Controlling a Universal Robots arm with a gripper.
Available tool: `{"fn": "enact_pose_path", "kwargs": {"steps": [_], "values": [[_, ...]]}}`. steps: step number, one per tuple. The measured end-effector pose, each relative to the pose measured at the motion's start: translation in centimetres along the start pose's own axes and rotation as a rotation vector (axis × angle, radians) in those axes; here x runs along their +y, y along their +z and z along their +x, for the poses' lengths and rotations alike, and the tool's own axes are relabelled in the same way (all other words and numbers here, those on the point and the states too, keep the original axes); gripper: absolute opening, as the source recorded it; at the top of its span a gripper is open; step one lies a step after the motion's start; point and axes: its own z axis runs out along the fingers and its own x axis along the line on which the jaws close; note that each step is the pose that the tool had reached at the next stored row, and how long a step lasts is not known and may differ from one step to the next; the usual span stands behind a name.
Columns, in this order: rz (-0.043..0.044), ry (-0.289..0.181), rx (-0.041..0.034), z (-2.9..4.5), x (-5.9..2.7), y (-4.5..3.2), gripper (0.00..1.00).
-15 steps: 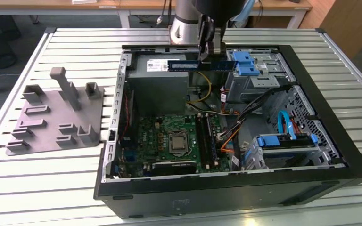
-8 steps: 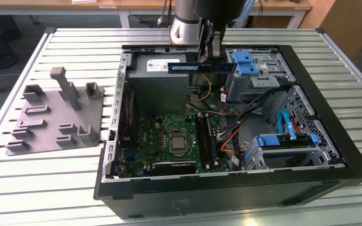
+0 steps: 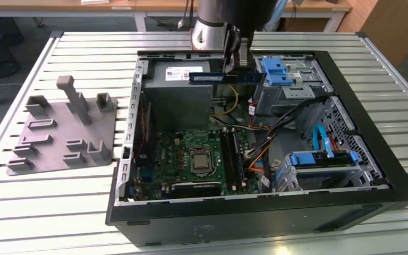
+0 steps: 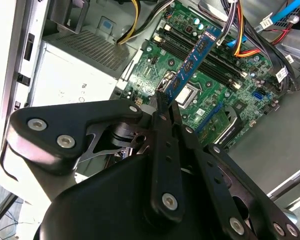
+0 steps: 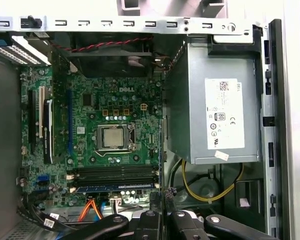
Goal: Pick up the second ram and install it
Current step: 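Pick up the second ram and move it above second insertion slot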
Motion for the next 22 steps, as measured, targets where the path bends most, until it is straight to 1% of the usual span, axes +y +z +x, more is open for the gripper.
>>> {"fn": "enact_pose_path", "kwargs": {"steps": [22], "values": [[0.0, 0.0, -0.0001, 0.12, -0.04, 1.21, 0.14]]}}
